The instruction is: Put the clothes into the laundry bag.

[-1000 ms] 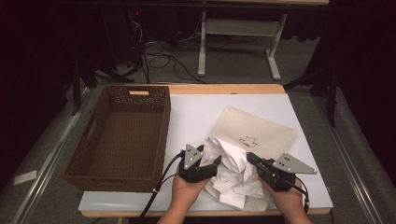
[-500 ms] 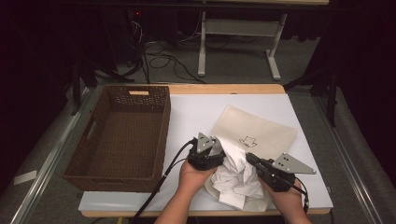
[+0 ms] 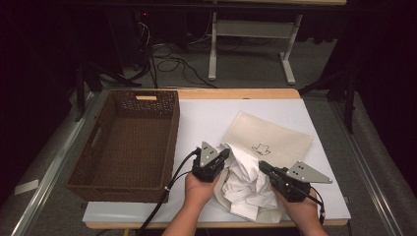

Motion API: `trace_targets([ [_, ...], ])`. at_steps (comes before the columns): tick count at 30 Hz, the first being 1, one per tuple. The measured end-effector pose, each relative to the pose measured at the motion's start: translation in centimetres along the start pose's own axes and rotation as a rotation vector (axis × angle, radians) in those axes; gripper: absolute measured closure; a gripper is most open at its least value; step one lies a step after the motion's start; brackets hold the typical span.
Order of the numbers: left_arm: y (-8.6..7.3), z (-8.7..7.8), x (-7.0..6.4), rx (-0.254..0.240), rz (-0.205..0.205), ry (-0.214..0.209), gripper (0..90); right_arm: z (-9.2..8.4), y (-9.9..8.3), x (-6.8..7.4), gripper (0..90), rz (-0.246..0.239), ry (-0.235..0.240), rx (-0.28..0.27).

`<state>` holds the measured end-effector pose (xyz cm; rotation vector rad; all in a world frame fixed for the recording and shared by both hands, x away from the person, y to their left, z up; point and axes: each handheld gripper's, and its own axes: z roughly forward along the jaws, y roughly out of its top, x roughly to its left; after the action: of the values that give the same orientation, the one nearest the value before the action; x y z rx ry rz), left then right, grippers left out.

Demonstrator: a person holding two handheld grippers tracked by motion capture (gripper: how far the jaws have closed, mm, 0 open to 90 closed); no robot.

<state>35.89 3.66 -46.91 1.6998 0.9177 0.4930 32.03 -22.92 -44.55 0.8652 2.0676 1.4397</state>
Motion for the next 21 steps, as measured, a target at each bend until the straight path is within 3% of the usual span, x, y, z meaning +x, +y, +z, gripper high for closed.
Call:
trace_targets([
  [5,0.3,-1.5,-0.1,-0.045,-0.025,0.038,89.7,0.0,0.0,0.0,89.8,0.001,0.003,-0.002],
  [7,0.7,-1.7,-0.3,-0.057,-0.021,0.046,69.4,0.0,0.0,0.1,89.8,0.000,0.002,0.000],
  [10,1.6,-1.5,-0.7,-0.074,-0.024,-0.012,44.2,0.0,0.0,0.1,89.8,0.003,0.002,0.001],
  [11,1.7,-1.6,-0.8,-0.097,-0.026,-0.014,37.3,0.0,0.0,0.1,89.8,0.003,0.003,0.001],
  [14,2.5,-1.4,-1.1,-0.128,-0.084,-0.045,25.2,0.0,0.0,0.1,89.8,0.005,0.002,0.001],
  [16,2.9,-0.8,-1.4,-0.112,-0.085,-0.060,20.4,0.0,0.0,0.0,89.8,0.003,0.003,0.001],
  [18,2.9,0.2,-1.7,-0.051,-0.089,-0.093,18.9,0.0,0.0,0.1,89.8,0.005,0.004,0.002],
  [20,2.5,1.4,-1.8,0.033,-0.120,-0.165,19.7,0.0,0.0,0.1,89.8,0.002,0.007,0.000],
  [21,2.3,1.8,-1.8,0.058,-0.132,-0.201,27.1,0.0,0.0,0.1,89.8,0.002,0.007,0.001],
])
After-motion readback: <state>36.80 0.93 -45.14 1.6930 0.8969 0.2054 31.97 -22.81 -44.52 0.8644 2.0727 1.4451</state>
